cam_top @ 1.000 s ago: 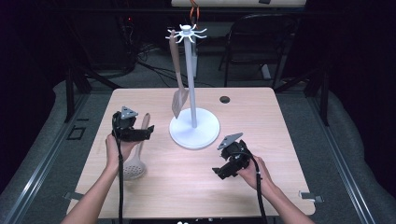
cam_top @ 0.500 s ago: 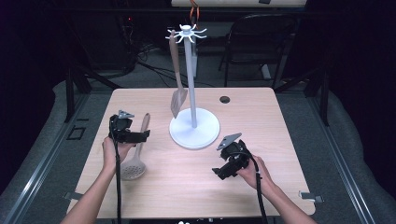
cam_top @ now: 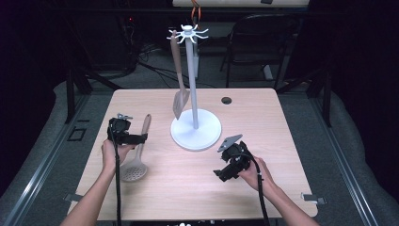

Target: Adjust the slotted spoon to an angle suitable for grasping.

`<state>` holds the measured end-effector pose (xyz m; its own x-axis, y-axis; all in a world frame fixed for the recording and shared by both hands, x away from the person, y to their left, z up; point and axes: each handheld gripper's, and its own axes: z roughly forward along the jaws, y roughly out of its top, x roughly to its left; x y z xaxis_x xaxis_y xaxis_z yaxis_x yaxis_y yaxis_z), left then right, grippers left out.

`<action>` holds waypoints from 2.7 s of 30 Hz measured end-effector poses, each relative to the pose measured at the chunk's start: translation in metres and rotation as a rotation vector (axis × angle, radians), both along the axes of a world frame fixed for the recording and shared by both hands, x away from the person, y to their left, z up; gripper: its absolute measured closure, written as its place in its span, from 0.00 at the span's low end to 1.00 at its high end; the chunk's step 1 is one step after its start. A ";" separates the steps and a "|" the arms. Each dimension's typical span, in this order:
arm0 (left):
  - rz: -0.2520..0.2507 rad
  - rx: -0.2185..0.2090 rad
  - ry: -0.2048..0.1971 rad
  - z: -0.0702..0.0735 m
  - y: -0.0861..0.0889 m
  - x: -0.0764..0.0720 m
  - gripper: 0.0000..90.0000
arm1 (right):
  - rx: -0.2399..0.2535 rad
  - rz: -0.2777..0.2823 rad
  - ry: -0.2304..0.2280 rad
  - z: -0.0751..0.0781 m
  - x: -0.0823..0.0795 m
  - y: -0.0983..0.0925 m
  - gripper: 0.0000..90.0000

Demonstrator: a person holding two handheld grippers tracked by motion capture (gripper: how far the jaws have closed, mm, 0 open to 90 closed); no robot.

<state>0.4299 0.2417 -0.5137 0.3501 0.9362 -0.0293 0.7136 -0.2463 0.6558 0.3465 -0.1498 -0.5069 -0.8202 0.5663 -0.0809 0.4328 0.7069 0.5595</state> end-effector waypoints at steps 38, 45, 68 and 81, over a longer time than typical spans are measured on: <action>-0.060 0.130 0.178 -0.040 -0.011 0.017 0.77 | -0.013 0.003 -0.001 0.000 0.000 0.001 0.06; -0.075 0.128 0.196 -0.038 -0.008 0.017 0.78 | -0.010 0.002 -0.001 0.000 0.000 0.001 0.06; -0.185 0.086 0.317 -0.030 -0.002 0.008 0.83 | -0.020 0.004 0.006 -0.002 0.001 0.001 0.06; -0.237 0.139 0.366 -0.023 -0.005 -0.002 0.79 | -0.009 0.001 0.009 -0.003 0.000 0.002 0.06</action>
